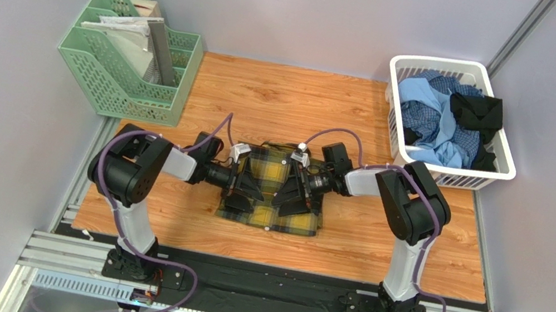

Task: Fold and stack the long sleeve shirts
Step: Fold the shirt

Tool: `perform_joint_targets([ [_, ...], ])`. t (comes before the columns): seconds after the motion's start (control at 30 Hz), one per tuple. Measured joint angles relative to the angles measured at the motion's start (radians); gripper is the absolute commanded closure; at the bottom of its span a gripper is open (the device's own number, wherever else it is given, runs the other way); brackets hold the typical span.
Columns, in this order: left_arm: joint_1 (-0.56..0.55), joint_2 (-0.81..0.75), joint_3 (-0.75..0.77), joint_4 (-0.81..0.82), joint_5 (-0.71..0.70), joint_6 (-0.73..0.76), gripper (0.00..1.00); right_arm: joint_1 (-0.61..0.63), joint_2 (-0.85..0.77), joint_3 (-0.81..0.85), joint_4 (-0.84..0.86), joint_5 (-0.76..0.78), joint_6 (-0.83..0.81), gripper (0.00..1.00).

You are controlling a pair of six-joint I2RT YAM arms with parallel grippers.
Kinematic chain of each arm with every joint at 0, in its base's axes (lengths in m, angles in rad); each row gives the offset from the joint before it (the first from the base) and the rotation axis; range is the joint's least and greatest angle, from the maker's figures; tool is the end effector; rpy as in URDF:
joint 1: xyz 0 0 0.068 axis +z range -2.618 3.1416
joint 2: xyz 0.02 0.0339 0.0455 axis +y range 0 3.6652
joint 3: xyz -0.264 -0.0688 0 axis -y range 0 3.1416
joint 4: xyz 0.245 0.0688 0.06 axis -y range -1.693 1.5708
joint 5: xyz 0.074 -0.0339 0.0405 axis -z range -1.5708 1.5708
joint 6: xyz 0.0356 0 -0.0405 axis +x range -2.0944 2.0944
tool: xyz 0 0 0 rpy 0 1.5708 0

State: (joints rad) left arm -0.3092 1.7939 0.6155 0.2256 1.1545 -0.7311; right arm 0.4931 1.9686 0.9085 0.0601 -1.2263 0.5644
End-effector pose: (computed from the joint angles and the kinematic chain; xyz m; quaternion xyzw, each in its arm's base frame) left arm 0.2556 -0.1158 0.0955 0.0049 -0.8153 0.5778 0.0373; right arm 0.2844 0.1909 0.1001 0.1339 -0.7900 -0.5929 0.0797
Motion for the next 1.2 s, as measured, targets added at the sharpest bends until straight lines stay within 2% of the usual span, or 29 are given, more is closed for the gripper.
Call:
perform_joint_targets([
  [0.1, 0.027, -0.028, -0.008, -0.032, 0.002, 0.041, 0.05, -0.036, -0.008, 0.022, -0.109, -0.005, -0.092, 0.03],
  [0.23, 0.053, -0.202, -0.069, -0.098, -0.049, 0.071, 0.06, -0.043, -0.13, -0.015, -0.274, 0.05, -0.17, 0.02],
  [0.33, 0.041, -0.3, -0.082, -0.07, -0.057, 0.05, 0.08, 0.023, -0.249, -0.046, -0.339, 0.062, -0.204, 0.03],
  [0.4, 0.028, -0.299, -0.082, -0.023, -0.069, 0.027, 0.08, 0.077, -0.28, -0.056, -0.344, 0.062, -0.233, 0.06],
  [0.47, 0.024, -0.256, -0.079, -0.009, -0.084, 0.019, 0.09, 0.084, -0.229, -0.051, -0.37, 0.067, -0.269, 0.1],
  [0.57, 0.036, -0.146, -0.05, -0.047, -0.124, 0.026, 0.13, 0.011, -0.051, 0.002, -0.452, 0.039, -0.345, 0.15],
  [0.6, 0.045, -0.119, -0.036, -0.079, -0.13, 0.03, 0.15, -0.017, -0.02, 0.027, -0.49, 0.001, -0.381, 0.16],
  [0.7, 0.056, -0.106, 0.002, -0.151, -0.124, 0.059, 0.16, -0.083, 0.003, 0.098, -0.586, 0.037, -0.453, 0.18],
  [0.83, 0.055, -0.225, 0.03, -0.303, -0.124, 0.183, 0.13, -0.193, 0.003, 0.227, -0.796, 0.223, -0.53, 0.18],
  [0.97, 0.085, -0.417, 0.129, -0.496, -0.147, 0.34, 0.01, -0.219, -0.016, 0.423, -0.89, 0.493, -0.603, 0.15],
  [1.07, 0.142, -0.527, 0.235, -0.572, -0.197, 0.435, 0.01, -0.17, -0.048, 0.559, -0.883, 0.677, -0.64, 0.1],
  [1.2, 0.176, -0.564, 0.349, -0.662, -0.293, 0.529, 0.01, -0.023, -0.07, 0.644, -0.844, 0.869, -0.666, 0.07],
])
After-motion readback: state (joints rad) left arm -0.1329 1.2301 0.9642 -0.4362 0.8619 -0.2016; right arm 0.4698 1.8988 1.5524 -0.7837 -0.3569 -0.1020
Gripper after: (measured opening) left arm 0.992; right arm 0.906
